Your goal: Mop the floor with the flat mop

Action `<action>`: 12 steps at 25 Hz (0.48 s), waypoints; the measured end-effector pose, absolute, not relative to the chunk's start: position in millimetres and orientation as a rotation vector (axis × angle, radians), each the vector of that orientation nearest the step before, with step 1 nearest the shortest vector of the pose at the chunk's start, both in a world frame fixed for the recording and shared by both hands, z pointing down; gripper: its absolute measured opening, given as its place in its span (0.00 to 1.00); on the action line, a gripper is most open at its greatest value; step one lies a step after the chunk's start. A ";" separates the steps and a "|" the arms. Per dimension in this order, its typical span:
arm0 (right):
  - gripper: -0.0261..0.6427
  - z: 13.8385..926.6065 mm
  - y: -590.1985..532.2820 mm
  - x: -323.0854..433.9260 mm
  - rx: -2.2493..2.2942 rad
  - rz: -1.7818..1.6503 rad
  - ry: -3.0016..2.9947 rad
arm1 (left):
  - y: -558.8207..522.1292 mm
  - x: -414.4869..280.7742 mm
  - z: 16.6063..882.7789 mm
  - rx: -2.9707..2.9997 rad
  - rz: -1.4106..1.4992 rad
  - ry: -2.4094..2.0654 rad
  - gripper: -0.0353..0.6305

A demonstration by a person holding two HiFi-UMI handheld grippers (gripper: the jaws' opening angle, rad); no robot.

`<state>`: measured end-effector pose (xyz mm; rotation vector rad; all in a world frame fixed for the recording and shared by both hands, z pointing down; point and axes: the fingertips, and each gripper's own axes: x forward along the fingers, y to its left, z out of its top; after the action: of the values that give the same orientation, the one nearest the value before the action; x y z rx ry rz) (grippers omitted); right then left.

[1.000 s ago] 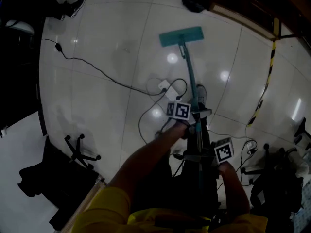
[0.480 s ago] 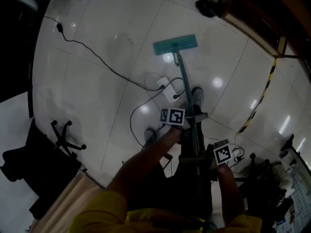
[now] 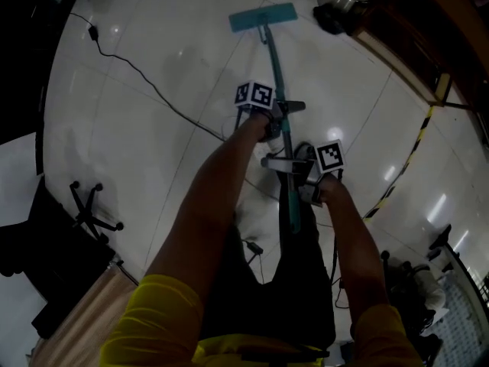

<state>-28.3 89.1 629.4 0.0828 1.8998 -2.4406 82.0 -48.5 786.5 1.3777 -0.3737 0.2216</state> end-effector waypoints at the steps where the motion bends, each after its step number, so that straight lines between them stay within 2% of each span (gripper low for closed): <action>1: 0.17 625.8 85.0 -31.8 0.090 -2.434 1.895 | -52.3 80.1 786.3 1.375 0.235 -0.373 0.31; 5: 0.16 600.1 119.3 -30.1 0.123 -2.476 1.874 | -19.2 87.1 769.8 1.336 0.176 -0.364 0.30; 12: 0.17 512.1 315.0 -6.2 0.154 -2.759 1.707 | 186.6 99.3 687.5 1.177 0.016 -0.379 0.31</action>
<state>-6.2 315.0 512.1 0.1544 1.7073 -2.7589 99.3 186.6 687.5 1.1770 -0.3791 0.0160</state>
